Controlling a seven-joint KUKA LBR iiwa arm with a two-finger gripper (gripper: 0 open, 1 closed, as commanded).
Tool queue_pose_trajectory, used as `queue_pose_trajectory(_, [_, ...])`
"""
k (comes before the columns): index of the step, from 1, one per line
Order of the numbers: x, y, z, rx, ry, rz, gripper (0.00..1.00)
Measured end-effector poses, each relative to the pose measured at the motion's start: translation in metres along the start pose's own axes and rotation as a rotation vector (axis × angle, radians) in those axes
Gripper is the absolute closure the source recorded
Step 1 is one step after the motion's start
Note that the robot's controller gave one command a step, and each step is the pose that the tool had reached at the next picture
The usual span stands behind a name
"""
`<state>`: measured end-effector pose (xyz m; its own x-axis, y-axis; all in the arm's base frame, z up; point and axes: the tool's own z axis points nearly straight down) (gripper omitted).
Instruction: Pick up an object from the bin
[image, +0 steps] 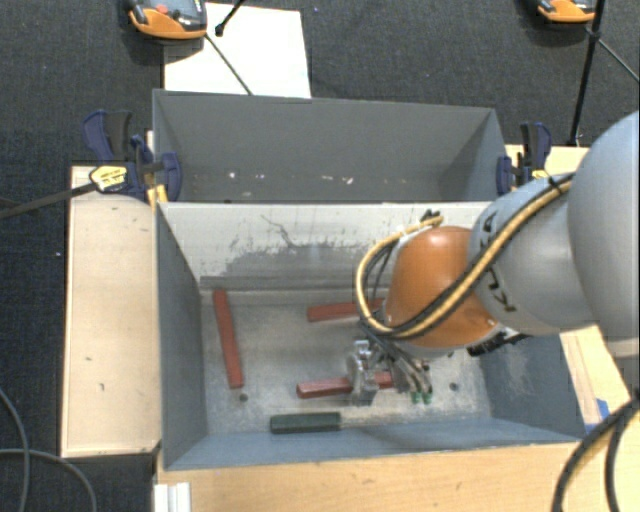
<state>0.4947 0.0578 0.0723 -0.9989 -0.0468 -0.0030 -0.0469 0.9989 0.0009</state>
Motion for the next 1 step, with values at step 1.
queue_pose_trajectory(1, [0.0002,0.0000,-0.0015,0.000,0.000,0.001,1.00])
